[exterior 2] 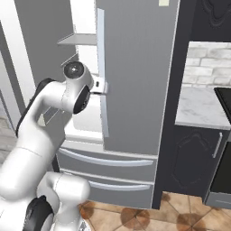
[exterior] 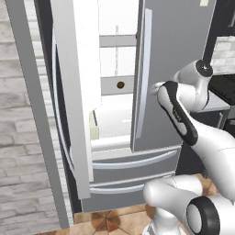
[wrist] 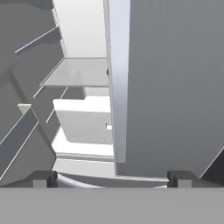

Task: Retrieve the peach and kiwi from the fridge and place them into the bowl on the dining table.

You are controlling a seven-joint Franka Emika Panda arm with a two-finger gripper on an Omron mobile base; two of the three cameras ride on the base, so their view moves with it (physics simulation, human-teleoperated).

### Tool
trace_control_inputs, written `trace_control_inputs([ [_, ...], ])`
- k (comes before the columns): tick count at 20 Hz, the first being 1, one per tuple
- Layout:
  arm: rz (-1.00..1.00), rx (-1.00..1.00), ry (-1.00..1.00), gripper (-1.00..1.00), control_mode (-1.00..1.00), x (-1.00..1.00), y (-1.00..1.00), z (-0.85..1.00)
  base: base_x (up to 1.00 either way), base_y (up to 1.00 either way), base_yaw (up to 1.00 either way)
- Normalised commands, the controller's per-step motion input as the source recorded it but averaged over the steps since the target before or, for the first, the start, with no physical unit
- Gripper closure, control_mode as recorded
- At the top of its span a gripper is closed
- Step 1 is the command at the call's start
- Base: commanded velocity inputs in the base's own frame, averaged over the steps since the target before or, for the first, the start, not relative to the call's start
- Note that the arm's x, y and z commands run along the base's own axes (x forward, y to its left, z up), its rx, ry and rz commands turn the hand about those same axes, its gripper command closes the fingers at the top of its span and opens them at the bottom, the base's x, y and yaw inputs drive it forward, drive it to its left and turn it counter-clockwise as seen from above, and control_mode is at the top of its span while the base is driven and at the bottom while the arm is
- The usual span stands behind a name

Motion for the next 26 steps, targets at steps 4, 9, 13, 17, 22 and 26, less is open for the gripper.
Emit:
trace_control_inputs([
  [4, 0.03, 0.00, 0.00, -1.00, -1.00, 0.66, 0.00, -0.08, 0.00, 0.00, 0.00],
  [9, 0.02, 0.00, 0.00, -1.00, -1.00, 0.67, 0.00, 0.00, 0.00, 0.00, 0.00],
  [13, 0.02, 0.00, 0.00, -1.00, -1.00, 0.73, 0.00, -0.02, 0.00, 0.00, 0.00],
  [17, 0.02, 0.00, 0.00, -1.00, -1.00, 0.79, 0.00, -0.09, 0.00, 0.00, 0.00],
  [22, 0.02, 0.00, 0.00, -1.00, -1.00, 0.75, 0.00, -0.14, 0.00, 0.00, 0.00],
  [26, 0.03, 0.00, 0.00, -1.00, -1.00, 0.70, 0.00, -0.14, 0.00, 0.00, 0.00],
])
